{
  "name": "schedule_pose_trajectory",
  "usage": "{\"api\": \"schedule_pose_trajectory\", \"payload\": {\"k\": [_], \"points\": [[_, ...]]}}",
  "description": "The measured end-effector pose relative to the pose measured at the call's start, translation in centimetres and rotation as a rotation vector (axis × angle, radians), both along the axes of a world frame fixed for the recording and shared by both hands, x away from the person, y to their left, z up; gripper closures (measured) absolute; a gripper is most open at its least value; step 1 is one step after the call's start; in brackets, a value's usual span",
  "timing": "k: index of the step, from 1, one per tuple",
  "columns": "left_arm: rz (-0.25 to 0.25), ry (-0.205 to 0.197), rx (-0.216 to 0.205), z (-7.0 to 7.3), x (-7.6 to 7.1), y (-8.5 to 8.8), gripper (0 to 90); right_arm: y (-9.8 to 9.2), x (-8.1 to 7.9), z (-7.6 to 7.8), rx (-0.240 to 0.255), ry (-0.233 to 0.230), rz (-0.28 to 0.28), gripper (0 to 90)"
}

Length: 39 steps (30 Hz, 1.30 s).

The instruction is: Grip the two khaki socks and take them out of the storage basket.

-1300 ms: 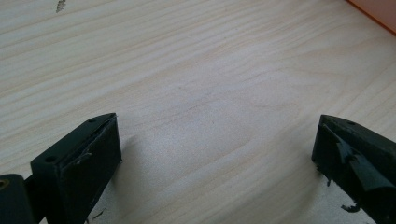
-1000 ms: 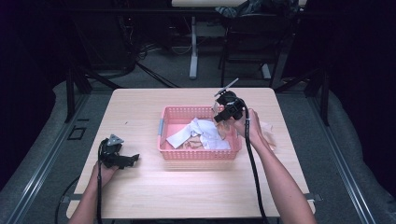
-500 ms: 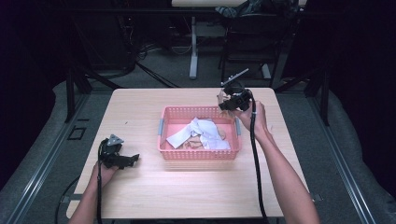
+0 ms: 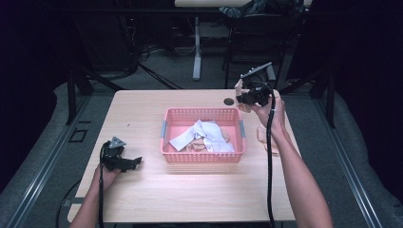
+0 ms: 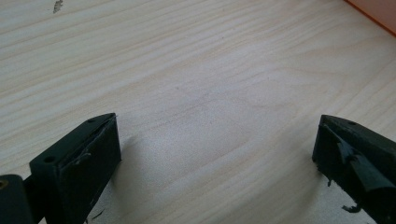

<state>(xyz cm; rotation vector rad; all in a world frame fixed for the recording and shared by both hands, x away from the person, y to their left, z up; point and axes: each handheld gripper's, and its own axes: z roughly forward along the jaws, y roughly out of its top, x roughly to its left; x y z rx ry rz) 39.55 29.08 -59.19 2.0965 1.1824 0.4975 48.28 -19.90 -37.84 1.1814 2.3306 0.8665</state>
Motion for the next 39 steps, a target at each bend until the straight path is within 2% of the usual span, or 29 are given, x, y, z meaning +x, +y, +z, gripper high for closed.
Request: {"api": "schedule_pose_trajectory", "payload": {"k": [7,11,16,20,24,33,39], "points": [[0.003,-0.001,-0.001,0.0,0.0,0.0,0.9,-2.2,-0.3,0.1,-0.013,-0.01,-0.037,81.2],[0.004,-0.001,0.0,0.0,-0.1,0.0,0.8,-3.6,-0.5,-0.2,-0.013,0.003,-0.065,81.2],[0.004,-0.001,0.0,0.0,-0.1,0.0,0.8,-5.6,-1.0,-0.8,0.0,-0.044,-0.1,81.3],[0.005,0.0,0.0,0.0,-0.1,0.0,0.8,-7.0,-1.2,-1.6,0.004,-0.032,-0.123,81.3],[0.006,0.001,-0.001,0.0,-0.1,0.0,0.8,-8.1,-1.0,-3.1,0.008,-0.013,-0.149,81.3],[0.004,-0.003,0.0,0.0,-0.1,0.0,0.8,-9.4,-0.1,-7.4,0.013,0.089,-0.179,81.3],[0.006,0.0,-0.001,0.0,-0.1,-0.1,0.8,-9.1,0.5,-10.5,-0.026,0.151,-0.186,81.1]]}}
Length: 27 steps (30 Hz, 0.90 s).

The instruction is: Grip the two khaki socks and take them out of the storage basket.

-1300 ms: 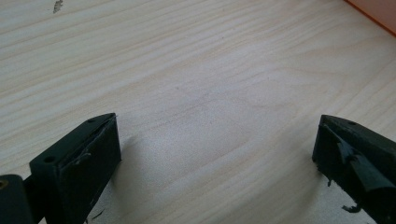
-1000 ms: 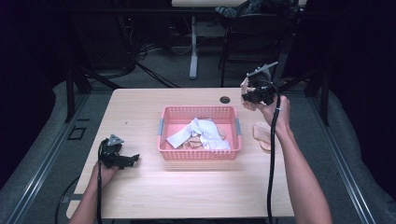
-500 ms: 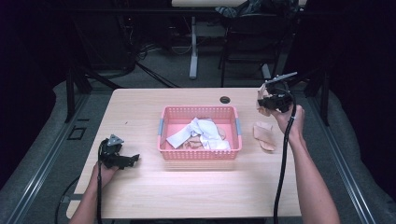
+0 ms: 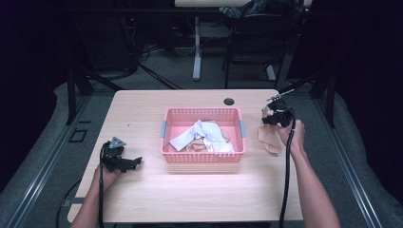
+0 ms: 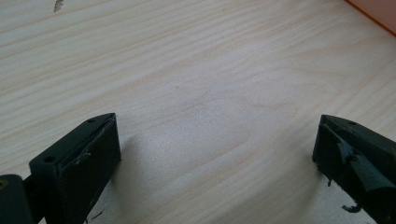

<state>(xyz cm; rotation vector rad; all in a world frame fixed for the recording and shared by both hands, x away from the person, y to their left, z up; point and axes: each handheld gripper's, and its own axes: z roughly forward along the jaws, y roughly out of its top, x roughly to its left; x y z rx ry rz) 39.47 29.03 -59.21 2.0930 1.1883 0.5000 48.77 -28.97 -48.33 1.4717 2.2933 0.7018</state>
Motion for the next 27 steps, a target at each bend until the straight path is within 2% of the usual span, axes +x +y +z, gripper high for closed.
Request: {"api": "schedule_pose_trajectory", "payload": {"k": [3,8,9,13,15,16,23,25,27], "points": [[0.0,0.0,0.0,0.0,0.0,0.0,0.8,0.2,0.3,-1.0,0.005,0.047,0.012,80.8],[0.0,0.0,0.0,0.0,0.0,0.0,0.8,0.5,1.0,-2.0,0.034,0.081,-0.002,80.3],[-0.001,0.0,0.0,0.0,0.0,0.0,0.8,0.7,1.2,-2.4,0.029,0.104,0.003,80.1],[-0.001,0.0,0.0,0.0,0.0,0.0,0.8,1.0,1.5,-3.2,0.03,0.129,0.001,80.1],[-0.001,0.0,0.0,0.0,0.0,0.0,0.8,1.3,1.6,-3.9,-0.006,0.156,0.016,80.1],[-0.001,0.0,0.0,0.0,0.0,0.0,0.8,1.4,1.6,-4.3,-0.015,0.159,0.011,79.9],[0.003,0.003,-0.003,0.0,-0.1,0.0,0.8,1.1,1.8,-5.7,-0.001,0.214,0.012,75.3],[0.003,0.003,-0.003,0.0,-0.1,0.0,0.8,1.1,1.8,-5.9,0.02,0.21,-0.009,74.2],[0.003,0.003,-0.003,0.0,-0.1,0.0,0.8,1.0,1.9,-5.9,0.023,0.211,0.006,69.9]]}}
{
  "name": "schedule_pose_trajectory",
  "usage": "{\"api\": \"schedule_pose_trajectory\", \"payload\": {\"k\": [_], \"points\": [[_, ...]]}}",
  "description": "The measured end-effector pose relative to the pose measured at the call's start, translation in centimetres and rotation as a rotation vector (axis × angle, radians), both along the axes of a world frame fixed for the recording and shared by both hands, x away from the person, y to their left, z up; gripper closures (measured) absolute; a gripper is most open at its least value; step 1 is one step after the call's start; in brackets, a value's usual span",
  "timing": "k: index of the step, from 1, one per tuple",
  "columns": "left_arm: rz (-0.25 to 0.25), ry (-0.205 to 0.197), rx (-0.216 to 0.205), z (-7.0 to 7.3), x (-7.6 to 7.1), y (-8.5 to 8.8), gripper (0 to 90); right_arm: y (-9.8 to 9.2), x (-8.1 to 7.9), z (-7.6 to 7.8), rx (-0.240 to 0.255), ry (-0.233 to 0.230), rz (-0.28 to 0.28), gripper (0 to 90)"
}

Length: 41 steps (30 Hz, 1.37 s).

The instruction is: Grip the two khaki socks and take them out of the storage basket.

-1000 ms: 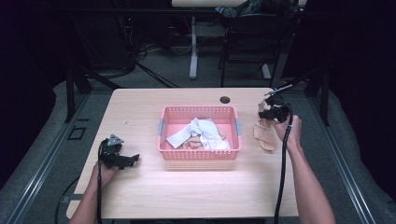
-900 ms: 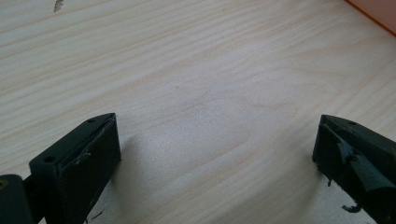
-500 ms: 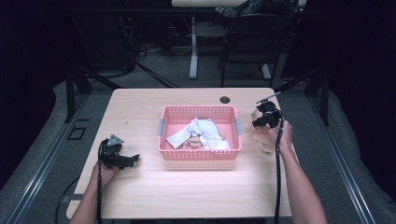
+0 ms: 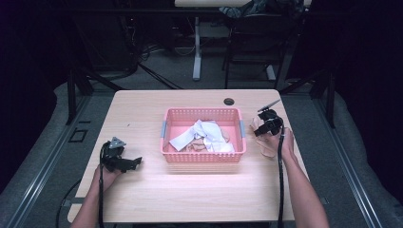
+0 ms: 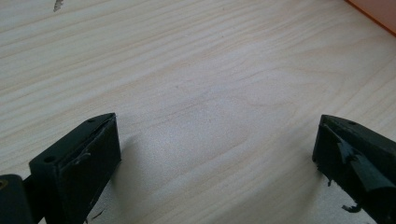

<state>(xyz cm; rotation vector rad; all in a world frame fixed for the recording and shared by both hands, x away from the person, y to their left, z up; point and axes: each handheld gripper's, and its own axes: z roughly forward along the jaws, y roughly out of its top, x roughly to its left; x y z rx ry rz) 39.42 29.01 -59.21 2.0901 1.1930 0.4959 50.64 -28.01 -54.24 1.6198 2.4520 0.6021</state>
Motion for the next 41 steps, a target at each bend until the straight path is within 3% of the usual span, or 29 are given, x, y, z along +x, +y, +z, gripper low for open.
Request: {"api": "schedule_pose_trajectory", "payload": {"k": [3,7,8,9,14,23,24,34,41], "points": [[-0.001,0.0,0.001,0.0,0.0,0.0,0.8,0.0,-0.1,0.3,0.007,0.005,-0.005,56.4],[-0.001,0.0,0.001,0.0,0.0,0.0,0.8,-0.2,-0.8,1.5,0.028,-0.037,0.015,41.3],[-0.001,0.0,0.001,0.0,0.0,0.0,0.8,-0.2,-1.2,2.3,0.022,-0.052,0.026,34.3],[-0.001,0.0,0.001,0.0,0.0,0.0,0.8,-0.2,-1.2,2.3,0.022,-0.052,0.026,34.3],[-0.001,0.0,0.001,0.0,0.0,0.0,0.8,-0.3,-2.4,3.8,-0.002,-0.083,0.057,16.4],[-0.001,0.0,0.001,0.0,0.0,0.0,0.8,-1.8,-5.4,6.2,0.018,-0.102,0.061,10.7],[-0.001,0.0,0.001,0.0,0.0,0.0,0.8,-2.2,-6.2,6.5,-0.004,-0.12,0.061,9.0],[-0.004,-0.001,0.003,0.0,0.0,0.0,0.7,-3.7,-8.8,5.8,-0.017,-0.122,0.049,6.9],[-0.004,-0.002,0.002,0.0,0.1,0.0,0.5,-4.8,-9.5,5.0,-0.029,-0.103,0.037,7.3]]}}
